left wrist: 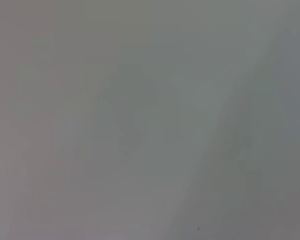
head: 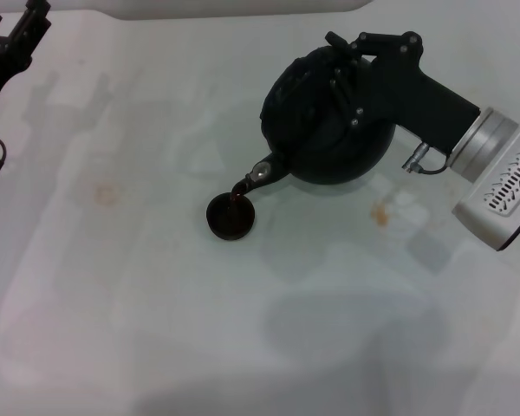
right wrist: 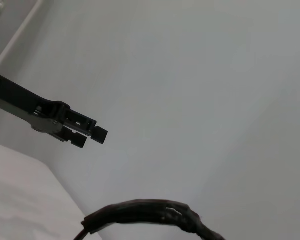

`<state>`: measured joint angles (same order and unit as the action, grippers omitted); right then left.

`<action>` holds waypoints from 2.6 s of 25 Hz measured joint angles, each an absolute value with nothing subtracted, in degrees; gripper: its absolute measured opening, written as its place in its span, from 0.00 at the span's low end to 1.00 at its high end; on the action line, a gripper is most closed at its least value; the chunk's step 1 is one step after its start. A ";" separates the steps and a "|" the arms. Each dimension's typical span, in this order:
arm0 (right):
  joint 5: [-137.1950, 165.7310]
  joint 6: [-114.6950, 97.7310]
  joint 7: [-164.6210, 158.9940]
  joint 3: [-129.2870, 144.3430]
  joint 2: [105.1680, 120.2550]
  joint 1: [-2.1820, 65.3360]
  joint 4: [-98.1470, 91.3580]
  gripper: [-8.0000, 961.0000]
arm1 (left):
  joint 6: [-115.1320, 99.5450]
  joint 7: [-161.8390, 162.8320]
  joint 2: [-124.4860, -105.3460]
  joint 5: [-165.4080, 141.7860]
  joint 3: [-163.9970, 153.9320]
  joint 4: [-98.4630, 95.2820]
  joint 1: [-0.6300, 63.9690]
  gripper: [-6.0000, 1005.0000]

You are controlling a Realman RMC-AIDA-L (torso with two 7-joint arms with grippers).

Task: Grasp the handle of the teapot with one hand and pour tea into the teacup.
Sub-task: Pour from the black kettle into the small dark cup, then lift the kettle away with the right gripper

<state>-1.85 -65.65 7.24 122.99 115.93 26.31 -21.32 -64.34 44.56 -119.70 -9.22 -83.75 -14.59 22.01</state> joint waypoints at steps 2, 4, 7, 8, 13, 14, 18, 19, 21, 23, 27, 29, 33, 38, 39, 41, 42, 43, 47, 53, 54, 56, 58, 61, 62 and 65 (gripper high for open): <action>-1.85 -65.74 7.58 122.96 115.93 26.28 -21.33 0.14 | -64.33 44.56 -119.70 -9.22 -83.75 -14.59 22.07 0.88; -1.85 -65.76 8.52 122.97 115.93 26.28 -21.35 0.14 | -64.34 44.56 -119.70 -9.22 -83.76 -14.58 22.12 0.88; -1.85 -65.77 9.82 123.05 115.93 26.23 -21.36 0.14 | -64.33 44.60 -119.70 -9.22 -83.75 -14.59 22.19 0.88; -1.84 -65.77 9.98 123.08 115.93 26.21 -21.36 0.14 | -64.34 44.63 -119.70 -9.22 -83.75 -14.59 22.24 0.88; -1.84 -65.77 10.06 123.07 115.93 26.16 -21.36 0.14 | -64.33 44.65 -119.70 -9.22 -83.75 -14.59 22.33 0.88; -1.85 -65.77 10.07 123.03 115.93 26.16 -21.36 0.14 | -64.33 44.65 -119.70 -9.22 -83.75 -14.58 22.34 0.88; -1.85 -65.78 10.09 122.97 115.93 26.17 -21.36 0.14 | -64.34 44.65 -119.70 -9.22 -83.75 -14.59 22.33 0.88; -1.85 -65.79 10.12 122.96 115.93 26.18 -21.36 0.14 | -64.33 44.65 -119.70 -9.22 -83.76 -14.59 22.32 0.88; -1.85 -65.80 10.16 122.95 115.93 26.23 -21.36 0.14 | -64.34 44.65 -119.70 -9.23 -83.75 -14.59 22.32 0.88; -1.85 -65.81 10.17 122.95 115.93 26.31 -21.34 0.14 | -64.34 44.65 -119.70 -9.23 -83.76 -14.59 22.32 0.88; -1.85 -65.81 10.19 122.95 115.93 26.36 -21.29 0.13 | -64.29 44.65 -119.70 -9.23 -83.76 -14.55 22.32 0.88; -1.85 -65.81 10.19 122.95 115.93 26.37 -21.28 0.13 | -64.26 44.65 -119.70 -9.23 -83.75 -14.53 22.32 0.88; -1.84 -65.80 10.20 122.95 115.93 26.37 -21.27 0.13 | -64.20 44.65 -119.70 -9.23 -83.75 -14.50 22.32 0.87; -1.84 -65.85 10.21 123.01 115.93 26.23 -21.29 0.13 | -64.01 44.65 -119.70 -9.23 -83.75 -14.49 22.34 0.87; -1.84 -65.85 10.23 123.04 115.93 26.22 -21.29 0.13 | -63.95 44.65 -119.70 -9.23 -83.75 -14.50 22.36 0.87; -1.84 -65.86 10.26 123.01 115.93 26.21 -21.31 0.13 | -63.94 44.65 -119.70 -9.23 -83.75 -14.50 22.38 0.87; -1.85 -65.86 10.27 122.99 115.93 26.20 -21.32 0.13 | -63.98 44.65 -119.70 -9.23 -83.75 -14.50 22.39 0.88; -1.84 -65.86 10.28 122.96 115.93 26.20 -21.33 0.13 | -64.05 44.65 -119.70 -9.23 -83.76 -14.50 22.39 0.88; -1.84 -65.86 10.28 122.96 115.93 26.19 -21.35 0.13 | -64.10 44.65 -119.70 -9.23 -83.75 -14.50 22.41 0.88; -1.84 -65.86 10.29 122.95 115.92 26.19 -21.36 0.14 | -64.12 44.65 -119.70 -9.23 -83.76 -14.50 22.38 0.87; -1.84 -65.86 10.29 122.95 115.92 26.19 -21.36 0.14 | -64.12 44.65 -119.70 -9.23 -83.75 -14.50 22.38 0.87; -1.84 -65.86 10.29 122.95 115.93 26.19 -21.36 0.14 | -64.12 44.65 -119.70 -9.23 -83.75 -14.50 22.36 0.87; -1.84 -65.86 10.29 122.95 115.93 26.19 -21.35 0.14 | -64.12 44.65 -119.70 -9.23 -83.76 -14.50 22.35 0.87; -1.84 -65.85 10.29 122.95 115.92 26.19 -21.31 0.15 | -64.12 44.65 -119.70 -9.23 -83.75 -14.50 22.33 0.87; -1.84 -65.85 10.29 122.95 115.93 26.19 -21.31 0.15 | -64.12 44.65 -119.70 -9.23 -83.75 -14.50 22.33 0.88; -1.84 -65.84 10.29 122.95 115.93 26.19 -21.28 0.15 | -64.14 44.65 -119.70 -9.23 -83.75 -14.50 22.32 0.88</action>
